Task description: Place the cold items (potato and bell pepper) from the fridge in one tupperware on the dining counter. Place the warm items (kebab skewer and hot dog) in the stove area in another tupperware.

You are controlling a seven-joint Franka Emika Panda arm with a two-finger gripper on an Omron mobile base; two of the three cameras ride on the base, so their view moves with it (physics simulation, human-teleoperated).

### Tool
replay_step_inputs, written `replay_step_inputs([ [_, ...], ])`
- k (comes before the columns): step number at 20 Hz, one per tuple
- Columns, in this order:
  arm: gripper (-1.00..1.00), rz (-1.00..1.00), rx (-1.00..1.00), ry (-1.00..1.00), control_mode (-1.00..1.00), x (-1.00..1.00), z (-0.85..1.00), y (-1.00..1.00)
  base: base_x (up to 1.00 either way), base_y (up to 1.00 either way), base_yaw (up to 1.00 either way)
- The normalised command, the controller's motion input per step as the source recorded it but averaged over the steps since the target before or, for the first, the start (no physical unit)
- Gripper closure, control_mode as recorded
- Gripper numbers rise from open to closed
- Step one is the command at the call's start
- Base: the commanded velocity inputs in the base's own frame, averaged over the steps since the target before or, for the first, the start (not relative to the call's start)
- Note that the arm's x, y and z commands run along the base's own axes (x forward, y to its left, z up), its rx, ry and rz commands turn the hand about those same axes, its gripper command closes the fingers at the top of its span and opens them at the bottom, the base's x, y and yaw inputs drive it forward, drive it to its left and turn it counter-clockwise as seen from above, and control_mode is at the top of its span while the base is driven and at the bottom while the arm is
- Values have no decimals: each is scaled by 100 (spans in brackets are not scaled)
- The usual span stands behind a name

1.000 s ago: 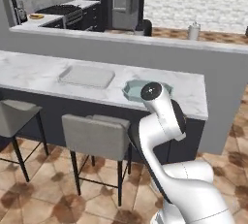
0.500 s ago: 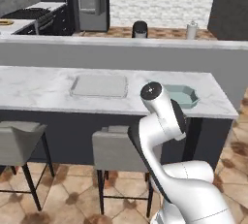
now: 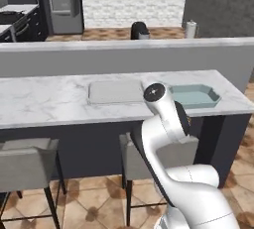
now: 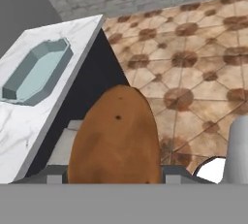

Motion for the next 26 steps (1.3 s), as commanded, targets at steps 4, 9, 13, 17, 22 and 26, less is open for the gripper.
replay_step_inputs([
  [4,100,0,0,0,100,0,0,0,36,29,-24],
  [9,100,0,0,0,100,0,0,0,36,41,-26],
  [13,100,0,0,0,100,0,0,0,23,50,-27],
  [17,100,0,0,0,100,0,0,0,25,62,-26],
  [22,100,0,0,0,100,0,0,0,36,67,-23],
  [26,100,0,0,0,100,0,0,0,41,53,-19],
])
